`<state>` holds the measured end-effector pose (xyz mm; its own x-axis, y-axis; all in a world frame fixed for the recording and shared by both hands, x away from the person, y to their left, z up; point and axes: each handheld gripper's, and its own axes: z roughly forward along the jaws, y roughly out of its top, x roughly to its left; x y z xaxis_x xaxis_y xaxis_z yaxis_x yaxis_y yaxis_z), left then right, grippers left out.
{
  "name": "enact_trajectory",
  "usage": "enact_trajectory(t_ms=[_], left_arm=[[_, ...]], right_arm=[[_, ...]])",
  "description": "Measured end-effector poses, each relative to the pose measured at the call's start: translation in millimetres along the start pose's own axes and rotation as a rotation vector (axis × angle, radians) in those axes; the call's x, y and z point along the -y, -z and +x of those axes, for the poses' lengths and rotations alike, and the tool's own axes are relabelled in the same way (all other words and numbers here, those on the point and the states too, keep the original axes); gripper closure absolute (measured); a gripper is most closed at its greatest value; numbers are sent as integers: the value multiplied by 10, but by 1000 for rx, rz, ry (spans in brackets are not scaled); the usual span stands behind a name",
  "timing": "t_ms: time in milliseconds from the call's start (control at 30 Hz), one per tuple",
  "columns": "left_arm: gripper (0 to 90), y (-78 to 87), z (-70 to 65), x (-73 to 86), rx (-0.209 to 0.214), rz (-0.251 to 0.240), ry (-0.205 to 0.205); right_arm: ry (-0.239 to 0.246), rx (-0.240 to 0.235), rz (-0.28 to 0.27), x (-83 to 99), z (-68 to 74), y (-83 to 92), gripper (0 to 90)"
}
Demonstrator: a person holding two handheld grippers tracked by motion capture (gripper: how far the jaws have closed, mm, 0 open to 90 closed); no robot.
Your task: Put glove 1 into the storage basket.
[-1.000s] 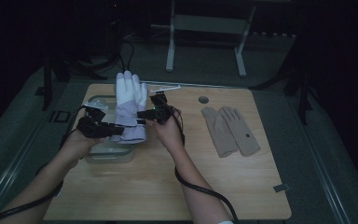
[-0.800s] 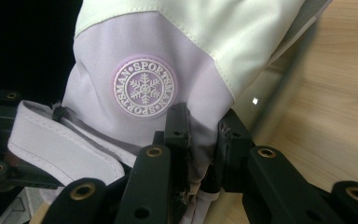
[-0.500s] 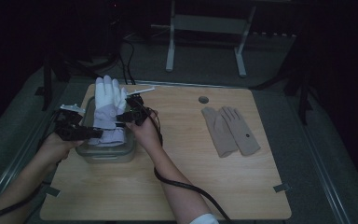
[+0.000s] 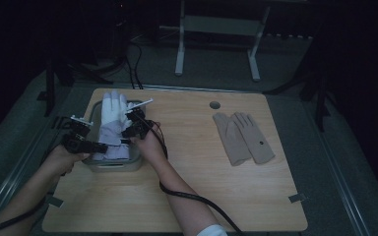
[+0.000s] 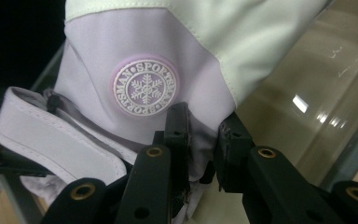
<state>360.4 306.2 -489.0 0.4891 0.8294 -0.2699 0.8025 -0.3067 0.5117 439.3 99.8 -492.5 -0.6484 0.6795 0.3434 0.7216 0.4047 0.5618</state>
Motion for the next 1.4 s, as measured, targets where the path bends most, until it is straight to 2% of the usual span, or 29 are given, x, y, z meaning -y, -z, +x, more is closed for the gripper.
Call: enact_trajectory(t_ms=[167, 300, 367, 467, 567, 633, 667, 733, 767, 800, 867, 1000, 1067, 1233, 1400], left_arm=[[687, -52, 5, 20, 13, 34, 2], [688, -66, 3, 8, 11, 45, 8], [676, -80, -10, -8, 4, 61, 3], [628, -87, -17, -20, -2, 74, 4], [531, -95, -55, -20, -38, 79, -15], [461, -79, -75, -18, -72, 64, -17], [452, -67, -75, -18, -74, 59, -15], [452, -33, -68, -17, -74, 42, -9], [453, -16, -63, -17, -70, 29, -1], [454, 2, -58, -18, -65, 21, 5], [454, 36, -69, -18, -81, 1, 8], [455, 119, -121, -12, -91, -50, 1], [464, 145, -176, -13, -91, -71, -12], [465, 142, -328, -41, -61, -110, -31], [483, 106, -458, -61, -25, -127, -49]], right_arm=[[46, 59, 48, 6, 85, -17, 757], [20, 51, 88, 23, 41, -32, 735], [18, 48, 90, 37, 20, -44, 708], [38, 67, 91, 57, 23, -75, 667], [52, 66, 100, 49, 39, -76, 614], [67, 56, 97, 42, 38, -61, 564], [73, 48, 87, 35, 48, -48, 517], [103, 86, 64, 21, 72, -12, 425], [103, 61, 50, 14, 58, 8, 393], [89, 30, 46, 10, 44, 28, 402], [101, 31, 41, 15, 40, 59, 376], [108, 0, 41, 28, 29, 143, 281], [101, -22, 22, 28, 19, 216, 230], [128, -23, -4, 33, 5, 371, 205], [142, -9, -32, 78, -76, 532, 205]])
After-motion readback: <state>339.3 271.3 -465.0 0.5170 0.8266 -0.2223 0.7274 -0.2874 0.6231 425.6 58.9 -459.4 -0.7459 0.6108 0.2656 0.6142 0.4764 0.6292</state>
